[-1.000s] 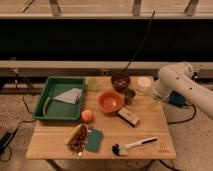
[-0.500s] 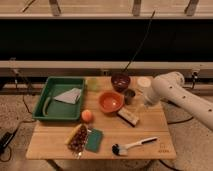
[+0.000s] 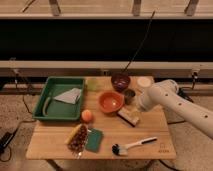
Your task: Place eraser in table surface
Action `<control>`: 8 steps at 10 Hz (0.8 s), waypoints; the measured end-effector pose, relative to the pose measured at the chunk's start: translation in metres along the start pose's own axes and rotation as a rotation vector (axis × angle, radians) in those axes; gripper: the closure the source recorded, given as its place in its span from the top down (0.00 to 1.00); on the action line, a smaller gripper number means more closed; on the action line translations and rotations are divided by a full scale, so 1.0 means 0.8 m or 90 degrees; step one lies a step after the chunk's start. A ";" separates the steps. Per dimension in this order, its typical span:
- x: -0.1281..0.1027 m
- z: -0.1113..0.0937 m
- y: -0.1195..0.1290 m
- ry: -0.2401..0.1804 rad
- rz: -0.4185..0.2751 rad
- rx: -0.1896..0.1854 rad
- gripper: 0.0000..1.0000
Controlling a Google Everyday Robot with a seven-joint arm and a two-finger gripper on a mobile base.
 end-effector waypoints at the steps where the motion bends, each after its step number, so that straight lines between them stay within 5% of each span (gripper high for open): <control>1: 0.002 0.004 0.005 -0.007 0.013 -0.005 0.65; 8: 0.020 0.047 0.016 -0.016 0.085 -0.052 0.65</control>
